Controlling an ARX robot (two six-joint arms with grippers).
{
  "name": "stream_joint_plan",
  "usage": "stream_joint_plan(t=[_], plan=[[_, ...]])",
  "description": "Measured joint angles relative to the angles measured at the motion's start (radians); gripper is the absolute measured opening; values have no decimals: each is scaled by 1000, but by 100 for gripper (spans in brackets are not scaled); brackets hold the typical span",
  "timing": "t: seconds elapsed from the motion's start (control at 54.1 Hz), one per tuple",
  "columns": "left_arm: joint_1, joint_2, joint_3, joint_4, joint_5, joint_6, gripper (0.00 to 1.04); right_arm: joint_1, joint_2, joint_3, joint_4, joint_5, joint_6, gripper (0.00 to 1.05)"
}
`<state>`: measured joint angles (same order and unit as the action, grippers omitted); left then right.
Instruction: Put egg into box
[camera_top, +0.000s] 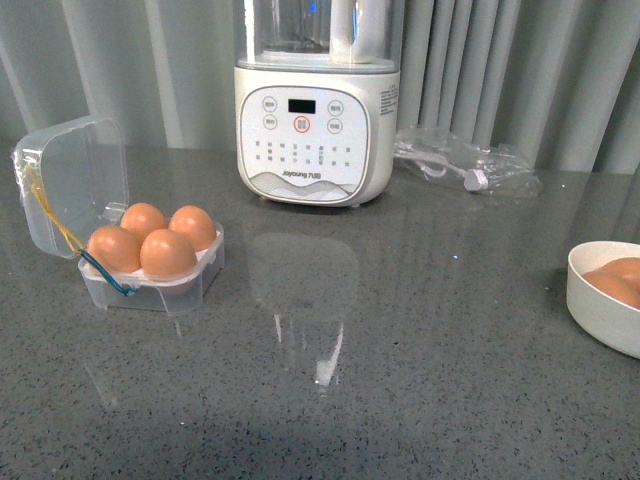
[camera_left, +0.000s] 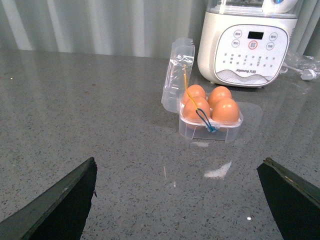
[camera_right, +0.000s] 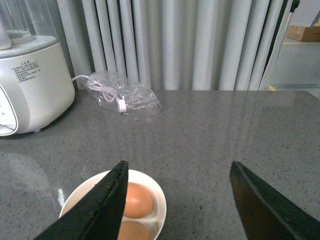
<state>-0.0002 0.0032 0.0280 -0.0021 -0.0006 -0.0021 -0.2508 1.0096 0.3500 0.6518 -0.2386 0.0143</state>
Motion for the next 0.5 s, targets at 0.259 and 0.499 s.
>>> stream_joint_plan(t=[0.259, 0.499], plan=[[0, 0, 0, 0, 0, 0, 98, 88, -153, -150, -2, 82, -10, 12], [0, 0, 0, 0, 0, 0, 98, 157, -317, -250, -70, 147, -12, 3]])
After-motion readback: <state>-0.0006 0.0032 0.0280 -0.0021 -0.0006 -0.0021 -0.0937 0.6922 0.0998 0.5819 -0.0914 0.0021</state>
